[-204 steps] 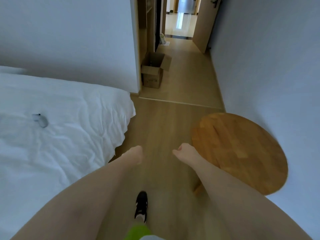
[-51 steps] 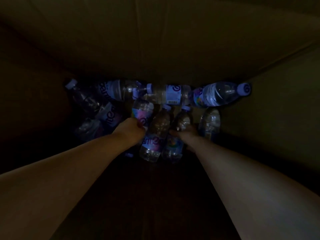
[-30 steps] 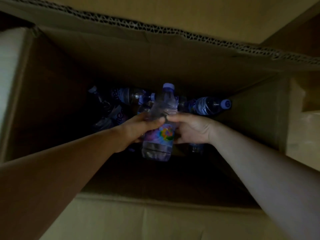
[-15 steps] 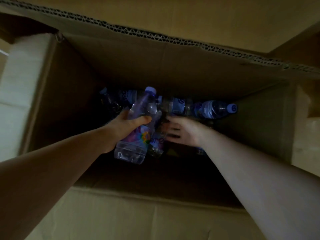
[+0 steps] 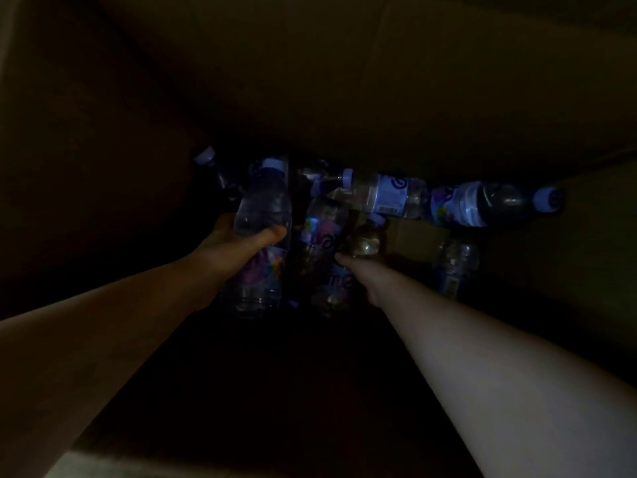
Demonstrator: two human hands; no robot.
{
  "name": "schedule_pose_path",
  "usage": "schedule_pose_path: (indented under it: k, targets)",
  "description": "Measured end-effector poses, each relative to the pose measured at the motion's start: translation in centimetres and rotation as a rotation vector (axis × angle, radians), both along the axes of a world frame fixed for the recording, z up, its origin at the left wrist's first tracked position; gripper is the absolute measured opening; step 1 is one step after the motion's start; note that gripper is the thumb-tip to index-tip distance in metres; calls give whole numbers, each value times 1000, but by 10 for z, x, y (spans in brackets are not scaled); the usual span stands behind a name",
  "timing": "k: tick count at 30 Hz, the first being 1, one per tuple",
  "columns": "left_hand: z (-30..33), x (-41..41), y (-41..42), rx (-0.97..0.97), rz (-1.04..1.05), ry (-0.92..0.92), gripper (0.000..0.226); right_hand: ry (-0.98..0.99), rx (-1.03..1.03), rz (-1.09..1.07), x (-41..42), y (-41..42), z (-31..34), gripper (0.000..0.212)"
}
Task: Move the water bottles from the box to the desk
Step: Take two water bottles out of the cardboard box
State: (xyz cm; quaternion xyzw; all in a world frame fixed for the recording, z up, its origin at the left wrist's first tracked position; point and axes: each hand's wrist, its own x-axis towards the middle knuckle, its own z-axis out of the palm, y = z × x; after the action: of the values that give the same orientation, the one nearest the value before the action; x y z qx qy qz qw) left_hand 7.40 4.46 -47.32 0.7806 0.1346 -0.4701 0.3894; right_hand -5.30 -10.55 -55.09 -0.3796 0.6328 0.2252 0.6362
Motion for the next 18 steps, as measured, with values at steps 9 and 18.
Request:
schedule_pose_path:
  k: [9,18]
  targets:
    - [-9,-2,-12,-31,22,23,71,133,-164,-73,-6,11,-39,64]
    - [55,-14,-11,-43,107,87,35,-75,-241,-180,-33,-27,51,14]
